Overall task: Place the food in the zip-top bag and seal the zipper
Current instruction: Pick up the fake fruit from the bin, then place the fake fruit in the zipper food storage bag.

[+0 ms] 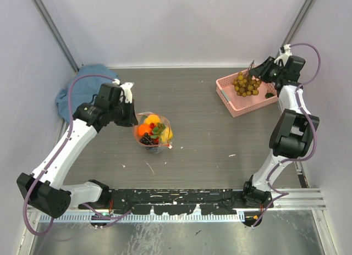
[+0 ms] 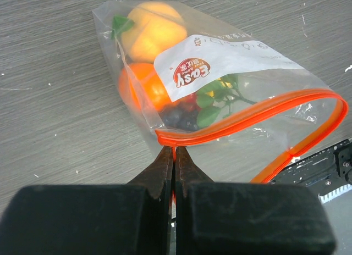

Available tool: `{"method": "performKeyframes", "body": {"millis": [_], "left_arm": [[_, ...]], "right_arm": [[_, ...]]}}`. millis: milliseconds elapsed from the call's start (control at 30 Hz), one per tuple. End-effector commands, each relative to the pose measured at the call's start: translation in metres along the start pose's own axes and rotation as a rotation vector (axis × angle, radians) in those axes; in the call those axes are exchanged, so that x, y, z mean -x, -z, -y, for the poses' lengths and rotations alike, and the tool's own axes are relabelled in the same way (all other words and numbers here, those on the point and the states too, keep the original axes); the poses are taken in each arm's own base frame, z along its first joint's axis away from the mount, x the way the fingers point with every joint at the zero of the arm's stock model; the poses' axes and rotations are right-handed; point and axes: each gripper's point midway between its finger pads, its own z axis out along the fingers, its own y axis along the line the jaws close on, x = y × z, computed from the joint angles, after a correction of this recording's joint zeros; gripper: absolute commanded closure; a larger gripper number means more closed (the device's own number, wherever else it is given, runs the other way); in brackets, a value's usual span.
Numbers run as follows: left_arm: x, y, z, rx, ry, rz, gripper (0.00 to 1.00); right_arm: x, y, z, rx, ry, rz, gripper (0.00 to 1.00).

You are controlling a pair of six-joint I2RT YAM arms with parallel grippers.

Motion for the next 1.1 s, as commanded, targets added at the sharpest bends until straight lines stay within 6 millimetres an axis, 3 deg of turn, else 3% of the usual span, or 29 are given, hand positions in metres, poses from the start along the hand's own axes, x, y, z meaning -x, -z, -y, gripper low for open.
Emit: {"method": "performKeyframes", "body": {"millis": [0, 233, 400, 800, 1067], "left_arm": [[0.015, 0.011, 0.011, -0.056, -0.004, 0.078, 1.00], [0.013, 0.012, 0.015, -0.081, 0.000, 0.073, 1.00], [0.013, 0.012, 0.018, -0.094, 0.007, 0.067, 1.00], [0.012, 0.008, 0.020, -0.104, 0.032, 0.051, 1.00], [0.011, 0.007, 0.018, -0.098, 0.047, 0.046, 1.00]], "right_arm": [[0.043, 0.029, -0.065, 0.074, 0.150, 0.129, 0.94], [0.038, 0.050, -0.130, 0.133, 0.237, 0.150, 0.93], [0.024, 0.065, -0.176, 0.193, 0.280, 0.155, 0.93], [-0.048, 0.092, -0.293, 0.419, 0.351, 0.090, 0.93], [-0.079, 0.126, -0.349, 0.559, 0.373, 0.086, 0.93]]}}
